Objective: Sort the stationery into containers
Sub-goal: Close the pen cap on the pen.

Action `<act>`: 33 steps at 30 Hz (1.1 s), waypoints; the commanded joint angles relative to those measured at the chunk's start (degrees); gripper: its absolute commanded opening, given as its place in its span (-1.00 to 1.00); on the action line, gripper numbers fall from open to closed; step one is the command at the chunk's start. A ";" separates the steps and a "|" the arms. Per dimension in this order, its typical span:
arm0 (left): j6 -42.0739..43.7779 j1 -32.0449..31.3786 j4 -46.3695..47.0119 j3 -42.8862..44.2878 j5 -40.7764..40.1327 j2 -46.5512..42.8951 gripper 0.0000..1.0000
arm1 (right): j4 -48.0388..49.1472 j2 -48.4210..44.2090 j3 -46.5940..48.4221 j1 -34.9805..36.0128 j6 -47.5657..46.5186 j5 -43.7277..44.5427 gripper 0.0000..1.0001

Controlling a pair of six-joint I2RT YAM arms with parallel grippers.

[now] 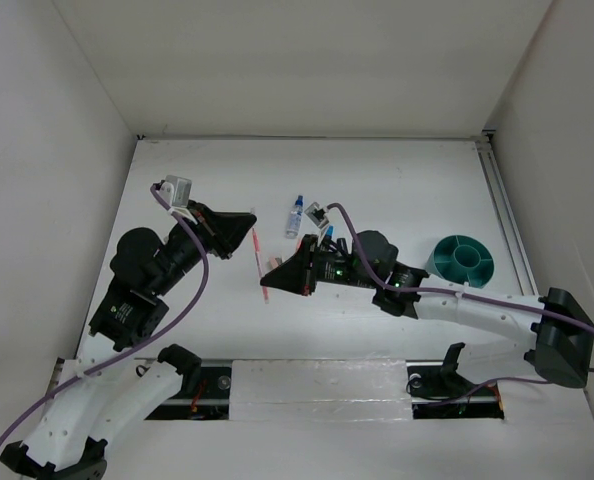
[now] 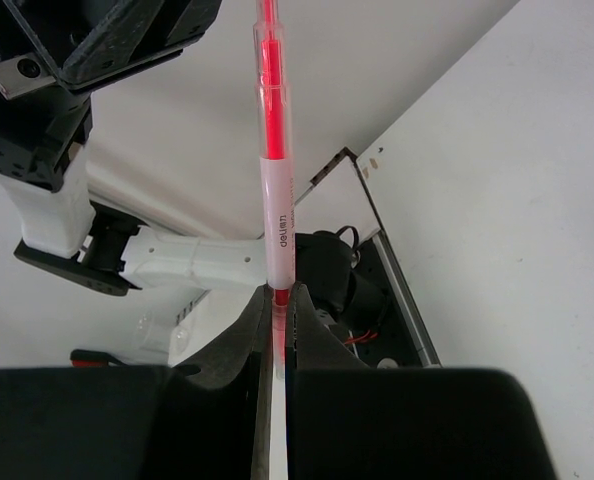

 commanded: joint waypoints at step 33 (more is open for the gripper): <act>-0.24 0.03 3.32 -0.83 3.07 0.87 -1.00 | 7.52 -1.27 4.29 0.62 -1.11 4.33 -1.00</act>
